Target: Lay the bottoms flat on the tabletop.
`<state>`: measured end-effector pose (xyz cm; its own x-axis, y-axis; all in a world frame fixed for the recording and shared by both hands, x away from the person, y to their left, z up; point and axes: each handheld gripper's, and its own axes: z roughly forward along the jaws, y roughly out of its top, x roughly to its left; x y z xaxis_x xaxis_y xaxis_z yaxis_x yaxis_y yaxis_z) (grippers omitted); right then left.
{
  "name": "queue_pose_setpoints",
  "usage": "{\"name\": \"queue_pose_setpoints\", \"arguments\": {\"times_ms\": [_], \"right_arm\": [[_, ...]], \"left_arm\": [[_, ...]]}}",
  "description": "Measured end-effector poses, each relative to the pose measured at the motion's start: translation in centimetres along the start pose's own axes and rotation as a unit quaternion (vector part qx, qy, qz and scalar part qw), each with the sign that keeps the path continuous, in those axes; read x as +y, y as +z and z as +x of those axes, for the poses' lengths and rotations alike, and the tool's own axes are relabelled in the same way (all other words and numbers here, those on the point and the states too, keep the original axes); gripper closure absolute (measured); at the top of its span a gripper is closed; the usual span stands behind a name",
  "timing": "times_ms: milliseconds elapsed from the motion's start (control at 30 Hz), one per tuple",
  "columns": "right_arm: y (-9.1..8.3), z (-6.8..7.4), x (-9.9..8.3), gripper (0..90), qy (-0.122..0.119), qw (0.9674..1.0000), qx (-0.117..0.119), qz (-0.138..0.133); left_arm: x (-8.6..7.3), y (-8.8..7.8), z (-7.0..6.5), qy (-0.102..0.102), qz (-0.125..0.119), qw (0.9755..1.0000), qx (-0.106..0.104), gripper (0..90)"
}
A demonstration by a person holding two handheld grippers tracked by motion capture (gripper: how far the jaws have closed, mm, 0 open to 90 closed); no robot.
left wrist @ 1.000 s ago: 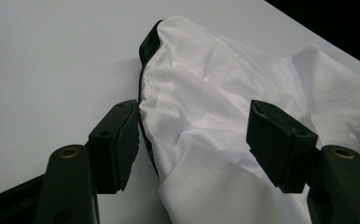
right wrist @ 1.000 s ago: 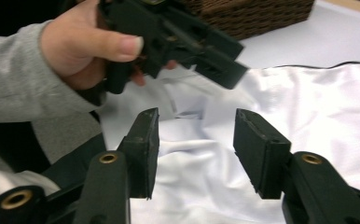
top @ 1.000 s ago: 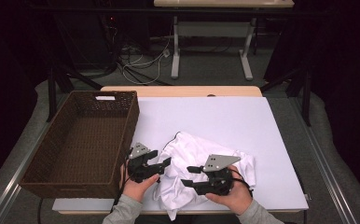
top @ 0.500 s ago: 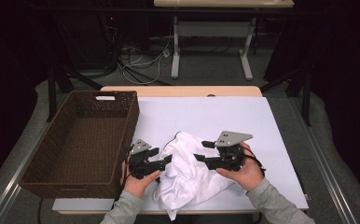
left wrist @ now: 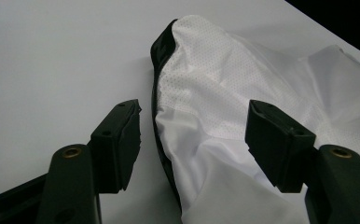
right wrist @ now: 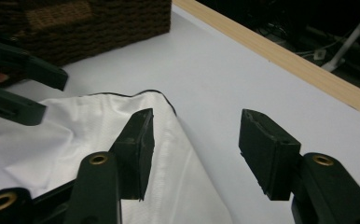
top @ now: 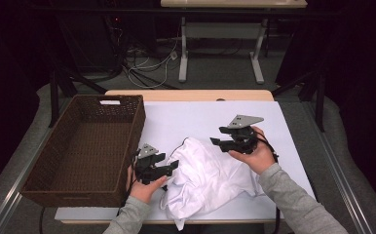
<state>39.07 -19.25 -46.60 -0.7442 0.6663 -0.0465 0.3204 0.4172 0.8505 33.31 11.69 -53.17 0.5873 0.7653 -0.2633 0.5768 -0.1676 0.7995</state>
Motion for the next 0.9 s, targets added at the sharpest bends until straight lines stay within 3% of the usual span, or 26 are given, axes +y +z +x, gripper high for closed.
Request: {"name": "queue_pose_setpoints", "arguments": {"times_ms": [133, 400, 567, 900], "right_arm": [[1.6, -0.9, -0.5, 46.0, 0.008, 0.9997, -0.008, 0.021], [4.0, -2.0, -1.2, 46.9, 0.044, 0.9986, 0.000, 0.027], [5.3, -2.3, -1.7, 46.9, 0.054, 0.9976, 0.010, 0.043], [6.9, -3.1, -2.6, 47.3, 0.071, 0.9957, 0.028, 0.054]], "left_arm": [[-0.3, 0.1, 0.1, -0.001, 0.005, 1.0000, 0.002, 37.7], [-0.7, 0.1, 0.3, -0.004, 0.005, 0.9999, 0.008, 40.3], [-1.0, 0.0, 0.3, -0.004, 0.005, 0.9999, 0.013, 42.3], [-1.7, 0.2, 0.2, -0.003, 0.027, 0.9996, 0.010, 55.3]]}}
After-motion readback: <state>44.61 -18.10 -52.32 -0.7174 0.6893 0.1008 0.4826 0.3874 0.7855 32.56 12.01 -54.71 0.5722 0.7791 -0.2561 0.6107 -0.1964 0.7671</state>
